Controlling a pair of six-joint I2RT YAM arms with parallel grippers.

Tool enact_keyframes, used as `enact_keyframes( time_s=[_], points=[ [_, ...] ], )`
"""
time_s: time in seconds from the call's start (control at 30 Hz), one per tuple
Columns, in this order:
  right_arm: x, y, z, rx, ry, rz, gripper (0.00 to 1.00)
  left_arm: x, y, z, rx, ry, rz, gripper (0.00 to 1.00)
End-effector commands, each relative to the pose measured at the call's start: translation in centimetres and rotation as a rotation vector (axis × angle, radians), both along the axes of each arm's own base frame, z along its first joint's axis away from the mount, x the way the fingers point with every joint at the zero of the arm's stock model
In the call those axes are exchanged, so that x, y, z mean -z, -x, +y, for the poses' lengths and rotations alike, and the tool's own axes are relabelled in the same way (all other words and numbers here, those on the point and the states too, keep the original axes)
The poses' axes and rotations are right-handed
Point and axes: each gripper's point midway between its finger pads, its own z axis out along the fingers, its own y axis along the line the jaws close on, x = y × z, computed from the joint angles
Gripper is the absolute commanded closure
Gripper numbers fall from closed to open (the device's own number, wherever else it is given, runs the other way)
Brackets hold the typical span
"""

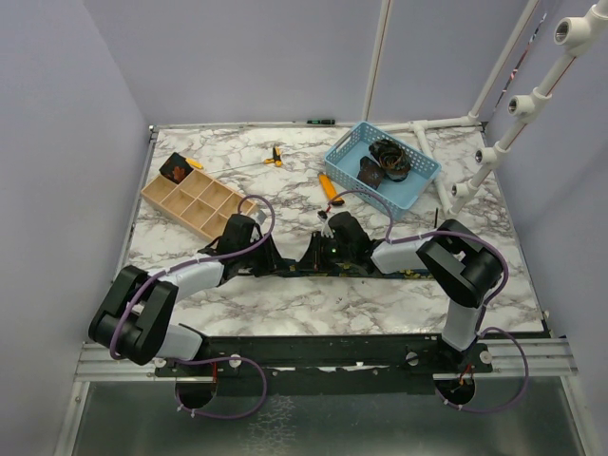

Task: Roll the ties
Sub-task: Roll the tie at the center of the board.

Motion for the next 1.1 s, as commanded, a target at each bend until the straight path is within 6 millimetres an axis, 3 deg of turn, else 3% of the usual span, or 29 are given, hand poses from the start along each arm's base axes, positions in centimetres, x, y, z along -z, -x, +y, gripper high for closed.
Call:
enact_keyframes(
  time_s=[0.0,0.13,0.33,0.47,0.6,0.73,1.07],
  points=[
    [6.6,2.9,-4.5,0.019,0.232,0.142,0.87,-0.7,0.3,-0.3,0.017,0.039,-0.024,0.73],
    [6.1,2.8,-4.1,0.012,0.214,0.136,0.87,-1.3,0.2,-0.3,0.015,0.043,-0.039,0.81],
    [4.4,2.7,-4.1,0.023,0.199,0.119,0.83,-1.3,-0.2,0.9,-0.009,-0.040,-0.046,1.00],
    [2.0,2.2,-5.1,0.072,0.213,0.073,0.68,-1.5,-0.6,2.6,-0.045,-0.146,-0.056,1.00],
    [-0.3,2.0,-6.6,0.114,0.235,0.011,0.61,-1.9,-0.9,4.2,-0.070,-0.249,-0.058,1.00],
    [-2.2,2.1,-8.5,0.158,0.253,-0.056,0.61,-2.4,-1.4,5.5,-0.089,-0.362,-0.061,1.00],
    [-3.0,3.1,-12.3,0.222,0.310,-0.129,0.65,-2.8,-2.0,7.9,-0.108,-0.679,-0.077,1.00]
  ],
)
